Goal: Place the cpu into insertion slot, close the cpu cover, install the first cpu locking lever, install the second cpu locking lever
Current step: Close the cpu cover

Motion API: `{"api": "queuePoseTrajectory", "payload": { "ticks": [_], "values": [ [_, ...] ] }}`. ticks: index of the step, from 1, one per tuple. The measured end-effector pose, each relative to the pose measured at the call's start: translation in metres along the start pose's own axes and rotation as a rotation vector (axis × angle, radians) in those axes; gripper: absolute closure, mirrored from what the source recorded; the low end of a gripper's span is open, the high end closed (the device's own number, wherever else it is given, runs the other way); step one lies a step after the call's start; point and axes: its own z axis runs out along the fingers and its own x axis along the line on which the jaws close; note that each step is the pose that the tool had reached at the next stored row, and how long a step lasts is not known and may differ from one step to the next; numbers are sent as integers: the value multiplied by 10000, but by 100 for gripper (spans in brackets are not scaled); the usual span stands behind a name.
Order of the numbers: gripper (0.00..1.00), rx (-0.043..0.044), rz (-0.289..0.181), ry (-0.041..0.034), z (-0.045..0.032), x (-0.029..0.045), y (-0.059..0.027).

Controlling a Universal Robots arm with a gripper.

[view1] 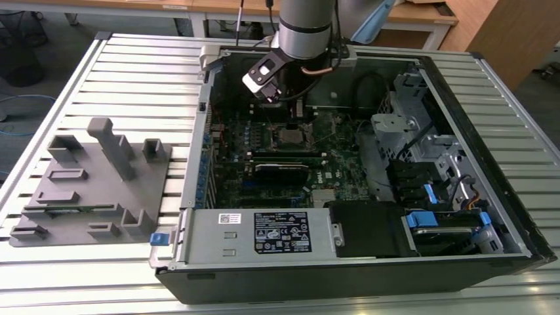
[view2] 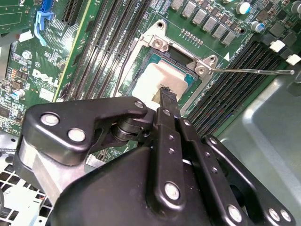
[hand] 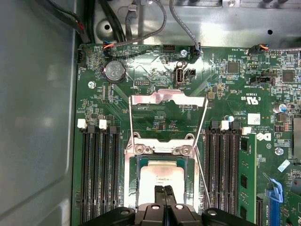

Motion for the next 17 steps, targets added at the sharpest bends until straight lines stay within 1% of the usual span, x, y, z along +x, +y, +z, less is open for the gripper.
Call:
{"api": "queuePoseTrajectory", "payload": {
  "ticks": [6,9,17],
  "values": [
    [90,-1,0,2,0,0,0],
    [90,1,0,0,-16,0,0],
    [90,0,1,1,-117,-2,4]
  ]
}}
